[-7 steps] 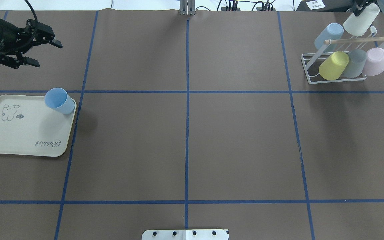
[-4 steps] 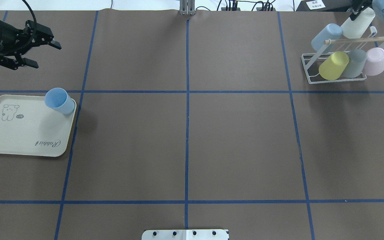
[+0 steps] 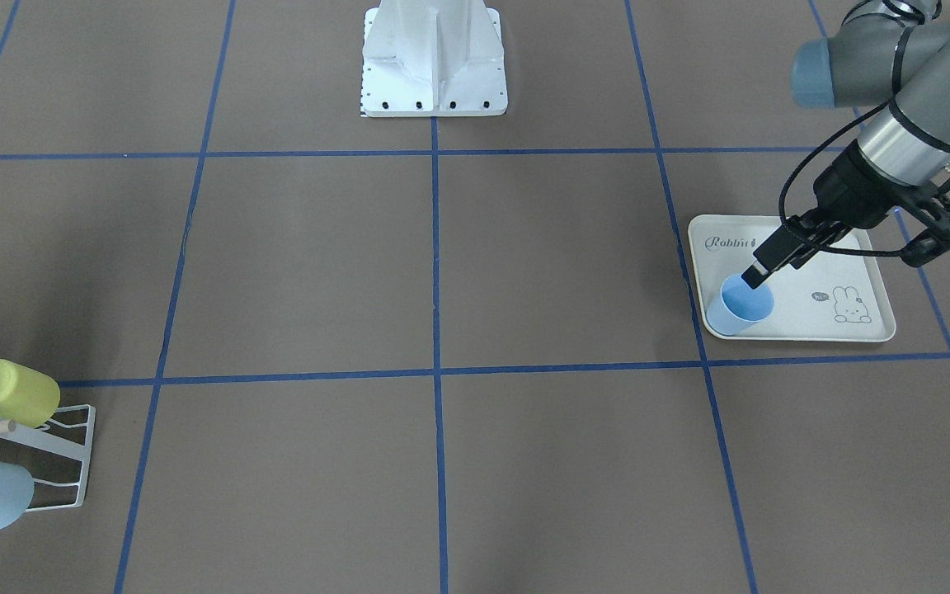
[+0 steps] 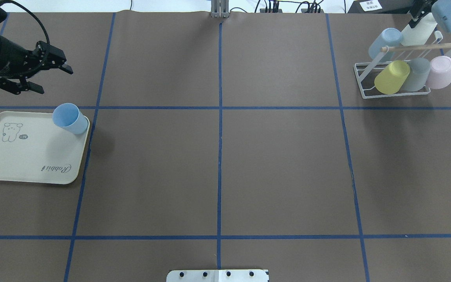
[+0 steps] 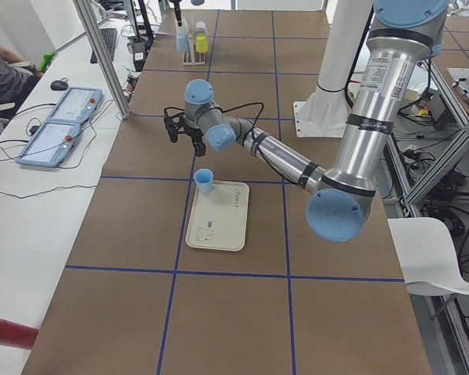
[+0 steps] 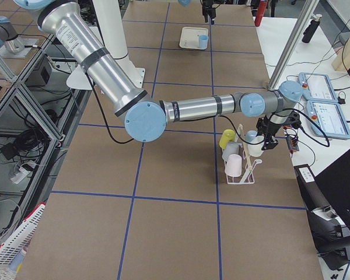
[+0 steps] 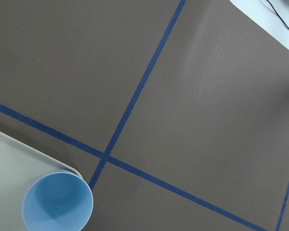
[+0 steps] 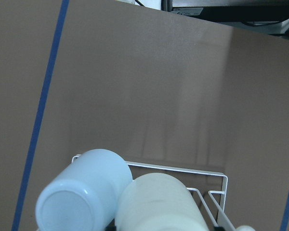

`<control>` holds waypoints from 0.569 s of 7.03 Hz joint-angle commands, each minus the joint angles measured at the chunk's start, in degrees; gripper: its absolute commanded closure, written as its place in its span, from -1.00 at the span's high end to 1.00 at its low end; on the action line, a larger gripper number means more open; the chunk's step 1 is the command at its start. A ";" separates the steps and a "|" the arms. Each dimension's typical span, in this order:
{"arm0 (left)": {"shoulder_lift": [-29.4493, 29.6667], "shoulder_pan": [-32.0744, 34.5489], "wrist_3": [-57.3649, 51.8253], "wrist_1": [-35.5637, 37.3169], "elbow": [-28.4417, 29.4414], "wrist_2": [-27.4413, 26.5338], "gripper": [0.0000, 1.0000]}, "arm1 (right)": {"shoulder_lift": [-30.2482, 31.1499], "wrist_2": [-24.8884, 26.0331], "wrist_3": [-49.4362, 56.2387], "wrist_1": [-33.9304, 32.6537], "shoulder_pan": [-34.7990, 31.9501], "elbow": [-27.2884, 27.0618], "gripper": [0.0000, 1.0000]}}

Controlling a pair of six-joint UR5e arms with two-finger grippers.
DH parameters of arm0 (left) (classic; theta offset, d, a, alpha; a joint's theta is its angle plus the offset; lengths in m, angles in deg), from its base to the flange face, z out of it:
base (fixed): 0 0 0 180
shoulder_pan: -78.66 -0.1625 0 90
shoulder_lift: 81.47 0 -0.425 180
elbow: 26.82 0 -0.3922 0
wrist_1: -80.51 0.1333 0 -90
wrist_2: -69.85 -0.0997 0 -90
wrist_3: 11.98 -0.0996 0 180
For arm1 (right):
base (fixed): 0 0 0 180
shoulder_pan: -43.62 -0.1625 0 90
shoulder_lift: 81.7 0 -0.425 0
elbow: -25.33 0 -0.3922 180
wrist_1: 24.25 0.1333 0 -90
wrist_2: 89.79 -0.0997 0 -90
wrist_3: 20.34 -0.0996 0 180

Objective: Transfer IKEA cup to right arm and place on rack

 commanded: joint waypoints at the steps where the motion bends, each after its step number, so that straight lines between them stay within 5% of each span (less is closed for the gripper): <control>1: -0.89 -1.20 -7.10 7.33 -0.34 -3.15 1.00 | -0.08 0.07 -0.09 0.01 0.33 0.03 0.31; 2: -1.24 -1.21 -9.65 9.90 -0.25 -3.16 1.00 | -0.08 0.07 -0.18 0.10 0.59 0.03 0.99; 4: -3.25 -2.95 -10.11 10.89 0.54 -3.33 1.00 | -0.08 -0.02 -0.26 0.10 0.51 -0.23 1.00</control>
